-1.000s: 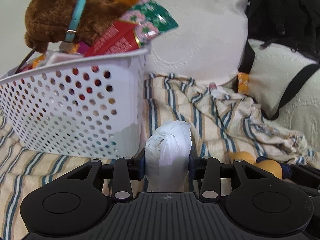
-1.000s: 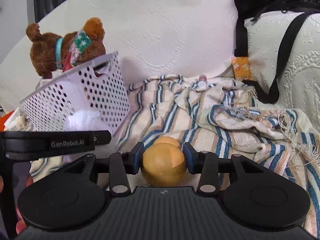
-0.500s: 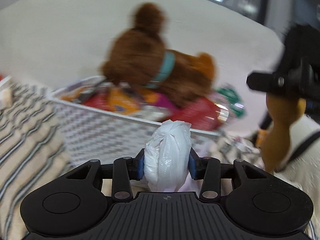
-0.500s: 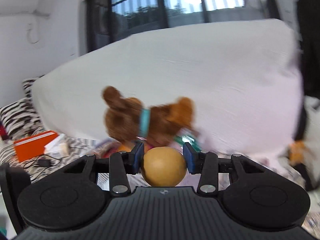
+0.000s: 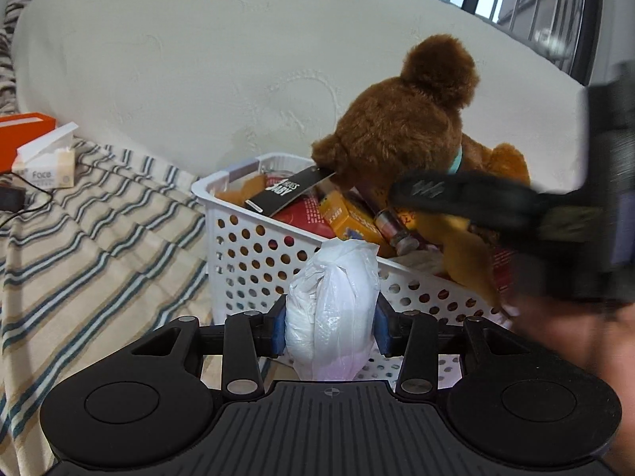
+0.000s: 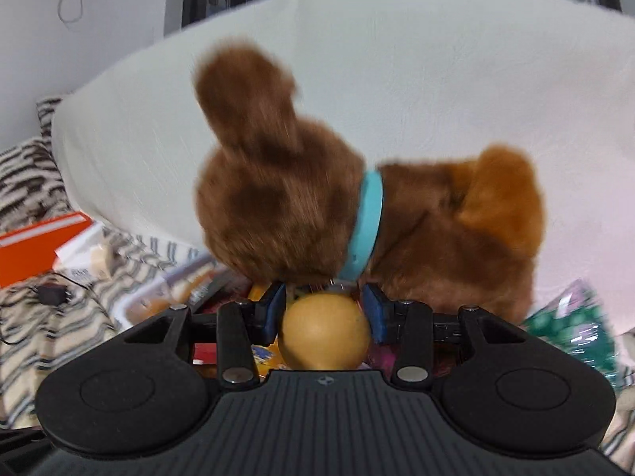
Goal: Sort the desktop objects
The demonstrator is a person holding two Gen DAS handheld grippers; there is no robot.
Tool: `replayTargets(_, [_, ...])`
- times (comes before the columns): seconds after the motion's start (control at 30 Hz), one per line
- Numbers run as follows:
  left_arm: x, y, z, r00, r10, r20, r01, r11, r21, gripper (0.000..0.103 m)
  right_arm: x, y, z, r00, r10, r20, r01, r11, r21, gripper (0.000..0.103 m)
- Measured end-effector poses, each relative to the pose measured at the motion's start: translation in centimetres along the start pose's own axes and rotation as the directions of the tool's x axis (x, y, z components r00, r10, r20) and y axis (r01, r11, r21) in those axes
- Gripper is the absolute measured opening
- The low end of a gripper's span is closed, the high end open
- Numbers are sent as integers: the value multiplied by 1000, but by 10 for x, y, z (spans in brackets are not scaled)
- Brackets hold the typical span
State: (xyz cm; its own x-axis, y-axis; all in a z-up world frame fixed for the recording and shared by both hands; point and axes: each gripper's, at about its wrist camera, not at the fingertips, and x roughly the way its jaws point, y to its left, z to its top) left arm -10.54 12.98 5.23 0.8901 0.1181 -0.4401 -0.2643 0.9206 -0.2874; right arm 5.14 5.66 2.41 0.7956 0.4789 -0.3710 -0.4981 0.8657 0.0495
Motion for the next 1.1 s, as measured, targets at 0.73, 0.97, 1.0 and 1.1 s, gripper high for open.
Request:
replayTargets(0.73, [7, -10, 1, 1000, -5, -20, 6, 1000, 24, 55, -135, -78, -35, 955, 220, 201, -271, 921, 281, 98])
replayTargets(0.97, [22, -26, 38, 999, 53, 1, -53, 997, 64, 58, -164, -134, -123, 982, 73, 172, -141, 894, 425, 98])
replayTargets(1.0, [25, -29, 47, 997, 73, 10, -73, 994, 83, 58, -163, -139, -133, 984, 57, 167, -127, 888, 443, 98])
replayTargets(1.1, [43, -34, 73, 994, 108, 12, -108, 989, 103, 58, -154, -148, -144, 994, 20, 106, -71, 864, 498, 98])
